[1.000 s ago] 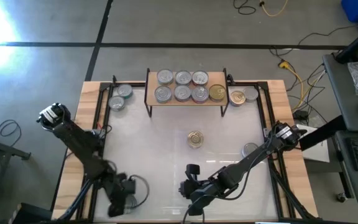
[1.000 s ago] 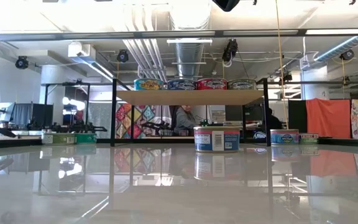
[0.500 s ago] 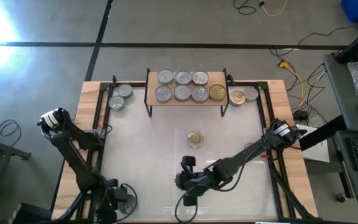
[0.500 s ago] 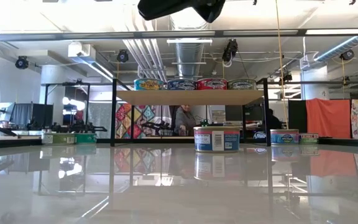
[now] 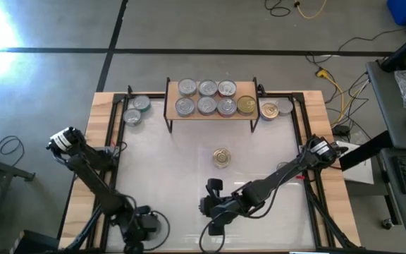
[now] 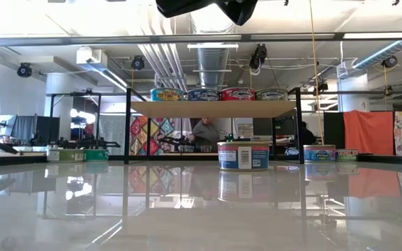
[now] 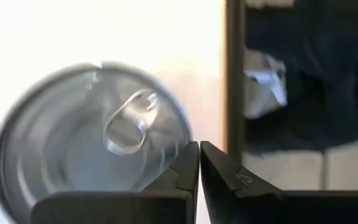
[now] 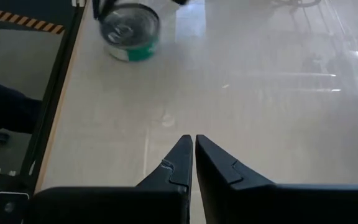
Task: Stack canned seafood by type on shelf
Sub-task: Stack the bottom yellow-blue tuna can on top of the other yellow-blue tuna can on the shelf
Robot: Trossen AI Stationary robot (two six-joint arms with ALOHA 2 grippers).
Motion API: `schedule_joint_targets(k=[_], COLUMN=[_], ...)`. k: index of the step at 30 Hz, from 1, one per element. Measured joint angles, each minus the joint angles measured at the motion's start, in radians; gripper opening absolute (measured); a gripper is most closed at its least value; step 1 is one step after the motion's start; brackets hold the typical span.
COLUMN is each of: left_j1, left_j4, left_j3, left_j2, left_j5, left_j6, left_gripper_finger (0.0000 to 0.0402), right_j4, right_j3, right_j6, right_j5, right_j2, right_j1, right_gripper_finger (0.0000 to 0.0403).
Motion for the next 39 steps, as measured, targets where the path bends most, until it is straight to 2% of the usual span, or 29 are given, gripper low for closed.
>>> schedule_joint_targets(k=[9, 13, 18, 23, 27, 31, 39], left_j1=[0.177, 0.225, 0.164, 0.021, -0.101, -0.154, -0.162], left_j4=[0.001, -0.055, -0.234, -0.491, -0.613, -0.651, -0.64], left_j3=[0.0, 0.032, 0.134, 0.189, 0.186, 0.157, 0.112], left_j2=[0.02, -0.011, -0.069, -0.101, -0.101, -0.101, -0.1], left_j5=[-0.285, -0.322, -0.332, -0.421, -0.515, -0.59, -0.614], left_j6=[0.325, 0.383, 0.353, 0.115, -0.098, -0.253, -0.307], left_gripper_finger=[0.0001, 0.0001, 0.0001, 0.0014, 0.0052, 0.0113, 0.0272], right_j4=[0.002, 0.002, 0.002, 0.036, 0.13, 0.153, 0.167], right_j3=[0.0, 0.0, -0.002, -0.004, -0.004, 0.005, 0.005], right_j6=[0.019, 0.034, 0.034, -0.01, -0.073, -0.06, -0.012], right_j5=[0.0, 0.001, 0.001, 0.002, -0.001, -0.028, -0.053], right_j2=[0.0, 0.0, 0.0, 0.021, 0.072, 0.116, 0.138], right_j1=[0.015, 0.025, 0.042, 0.045, 0.036, 0.002, -0.053], right_gripper_finger=[0.0013, 0.0013, 0.0013, 0.0013, 0.0013, 0.0013, 0.0013])
